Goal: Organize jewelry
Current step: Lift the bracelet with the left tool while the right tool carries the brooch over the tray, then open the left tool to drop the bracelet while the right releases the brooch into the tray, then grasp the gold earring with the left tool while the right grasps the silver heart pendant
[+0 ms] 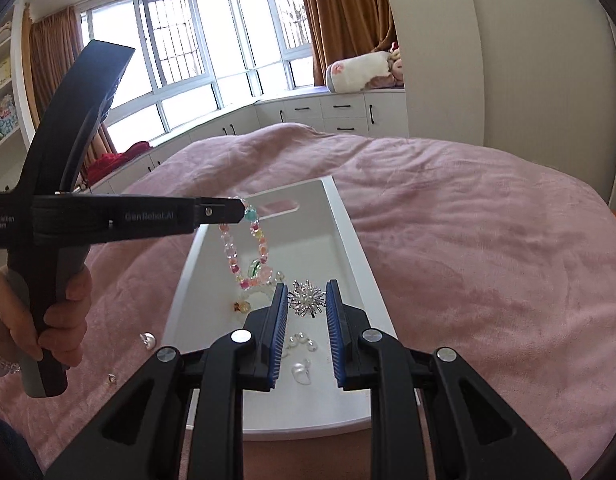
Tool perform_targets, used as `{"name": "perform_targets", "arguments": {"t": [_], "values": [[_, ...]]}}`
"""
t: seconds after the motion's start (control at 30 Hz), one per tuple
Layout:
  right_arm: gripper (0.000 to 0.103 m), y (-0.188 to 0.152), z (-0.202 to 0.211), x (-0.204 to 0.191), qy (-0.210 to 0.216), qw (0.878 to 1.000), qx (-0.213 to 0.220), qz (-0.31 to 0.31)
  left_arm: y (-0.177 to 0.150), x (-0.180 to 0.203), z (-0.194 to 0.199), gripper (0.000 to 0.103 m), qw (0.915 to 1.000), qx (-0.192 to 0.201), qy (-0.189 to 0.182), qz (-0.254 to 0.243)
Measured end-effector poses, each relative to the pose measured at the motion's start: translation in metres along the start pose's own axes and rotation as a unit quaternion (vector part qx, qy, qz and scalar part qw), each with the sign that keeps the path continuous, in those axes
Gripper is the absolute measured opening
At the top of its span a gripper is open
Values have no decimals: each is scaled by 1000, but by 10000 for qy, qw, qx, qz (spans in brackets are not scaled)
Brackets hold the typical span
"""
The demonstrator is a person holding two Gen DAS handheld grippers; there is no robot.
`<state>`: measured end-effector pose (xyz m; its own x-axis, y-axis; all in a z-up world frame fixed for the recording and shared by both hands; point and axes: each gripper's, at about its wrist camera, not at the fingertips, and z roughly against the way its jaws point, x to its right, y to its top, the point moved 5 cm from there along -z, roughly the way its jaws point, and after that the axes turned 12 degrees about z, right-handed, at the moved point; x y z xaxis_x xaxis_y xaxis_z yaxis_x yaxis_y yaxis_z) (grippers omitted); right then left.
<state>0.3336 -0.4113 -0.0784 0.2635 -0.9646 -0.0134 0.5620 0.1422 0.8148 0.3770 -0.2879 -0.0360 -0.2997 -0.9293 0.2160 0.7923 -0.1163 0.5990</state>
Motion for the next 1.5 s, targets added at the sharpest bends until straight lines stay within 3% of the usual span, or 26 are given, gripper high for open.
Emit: {"name": "perform_targets", "arguments": {"t": [0.2,0.47,0.63,0.73,0.93,1.07,1.17,1.27,1.5], "values": [[20,-12,-17,1,-44,9997,-254,-9,-19,-11,-27,20,9988,-305,339,-193],[20,-19,-21,-11,-118,9991,-346,214,-30,-11,-32,20,9978,-419,395,-342],[25,-16,-18,-15,-209,9989,-303,306,-32,-12,-32,21,9970,-487,454,-387],[34,-13,-15,-18,-278,9985,-265,398,-32,-12,-31,21,9967,-494,485,-434],[45,-8,-11,-21,-420,9971,-221,590,-26,-14,-20,41,9969,-329,519,-493],[51,-2,-6,-24,-467,9965,-170,676,-20,-16,-7,43,9966,-213,537,-584],[55,8,1,-31,-513,9957,-77,772,-16,-21,9,53,9952,-64,613,-764],[59,17,7,-38,-491,9953,8,832,-14,-32,29,56,9941,83,651,-866],[77,51,20,-83,-434,9923,389,1097,-12,-75,76,74,9923,460,819,-813]]}}
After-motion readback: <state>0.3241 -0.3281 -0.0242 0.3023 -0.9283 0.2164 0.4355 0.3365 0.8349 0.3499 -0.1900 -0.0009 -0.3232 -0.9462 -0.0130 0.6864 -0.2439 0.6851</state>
